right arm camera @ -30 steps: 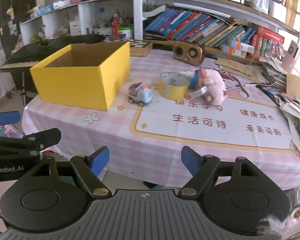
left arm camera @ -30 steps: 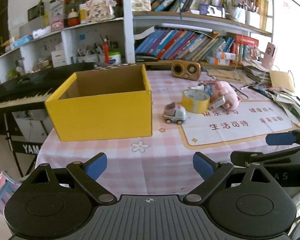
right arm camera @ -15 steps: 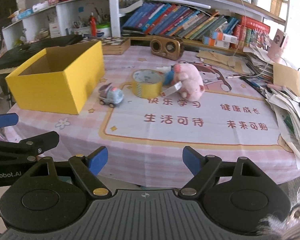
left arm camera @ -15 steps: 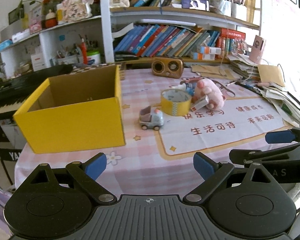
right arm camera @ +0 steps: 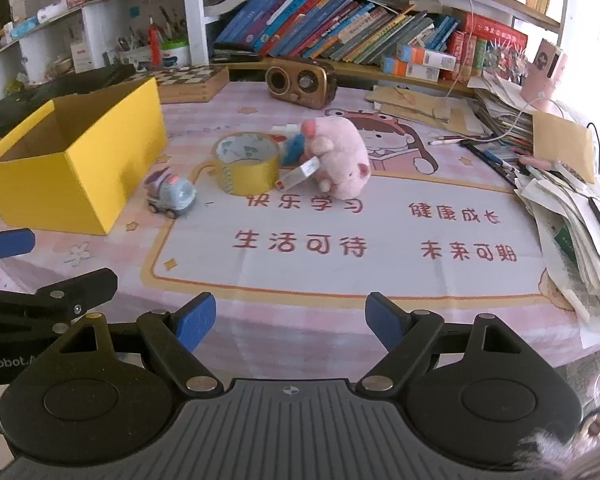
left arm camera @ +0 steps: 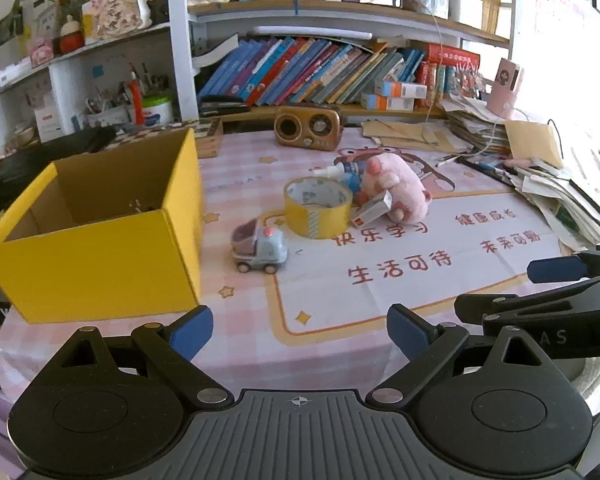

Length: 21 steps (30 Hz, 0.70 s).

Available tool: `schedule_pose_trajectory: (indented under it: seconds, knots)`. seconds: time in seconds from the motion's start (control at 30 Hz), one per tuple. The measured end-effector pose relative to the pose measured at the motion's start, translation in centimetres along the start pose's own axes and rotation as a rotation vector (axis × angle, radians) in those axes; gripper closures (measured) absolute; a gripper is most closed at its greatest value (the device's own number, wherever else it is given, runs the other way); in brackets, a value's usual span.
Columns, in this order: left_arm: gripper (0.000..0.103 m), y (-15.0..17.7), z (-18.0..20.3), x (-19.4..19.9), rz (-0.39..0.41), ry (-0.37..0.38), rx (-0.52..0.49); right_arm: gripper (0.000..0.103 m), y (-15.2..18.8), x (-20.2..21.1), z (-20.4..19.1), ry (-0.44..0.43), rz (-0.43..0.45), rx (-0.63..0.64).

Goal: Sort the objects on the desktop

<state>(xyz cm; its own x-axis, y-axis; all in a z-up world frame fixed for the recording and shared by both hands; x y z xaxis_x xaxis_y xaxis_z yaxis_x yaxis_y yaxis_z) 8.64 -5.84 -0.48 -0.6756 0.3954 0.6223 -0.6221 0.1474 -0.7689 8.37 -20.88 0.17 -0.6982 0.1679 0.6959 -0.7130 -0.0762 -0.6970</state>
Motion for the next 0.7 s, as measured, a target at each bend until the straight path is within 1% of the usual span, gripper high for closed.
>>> schedule_pose_trajectory:
  seconds: [0.4,0.57,0.7]
  knots:
    - [0.007,-2.2,1.3,-4.2,-0.010,-0.025,0.053,0.022,-3.0,-3.9,2.7,-0.018,-0.002,0.046]
    - [0.007,-3.2,1.4,-5.6,-0.015,-0.051,0.080,0.021,-4.2,-5.7,3.5,-0.038,-0.004,0.063]
    - [0.007,-3.7,1.0,-6.4,-0.014,-0.073,0.121,0.021,-5.2,-6.9,4.1,-0.064,-0.004,0.071]
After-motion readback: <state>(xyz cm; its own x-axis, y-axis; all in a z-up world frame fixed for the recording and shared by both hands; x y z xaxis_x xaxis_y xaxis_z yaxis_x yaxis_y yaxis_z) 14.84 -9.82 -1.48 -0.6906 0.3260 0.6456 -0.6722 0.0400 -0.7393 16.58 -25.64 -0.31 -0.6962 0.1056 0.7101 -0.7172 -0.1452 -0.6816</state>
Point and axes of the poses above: each gripper's, at about its wrist camera, not at the fingertips, and x roughly against the way its jaws point, z to its right, y to its underside, the point moved 1 cm from there along -x, roughly the way its jaws point, and after that the axes turned 14 degrees about y, right-handed, at the moved point
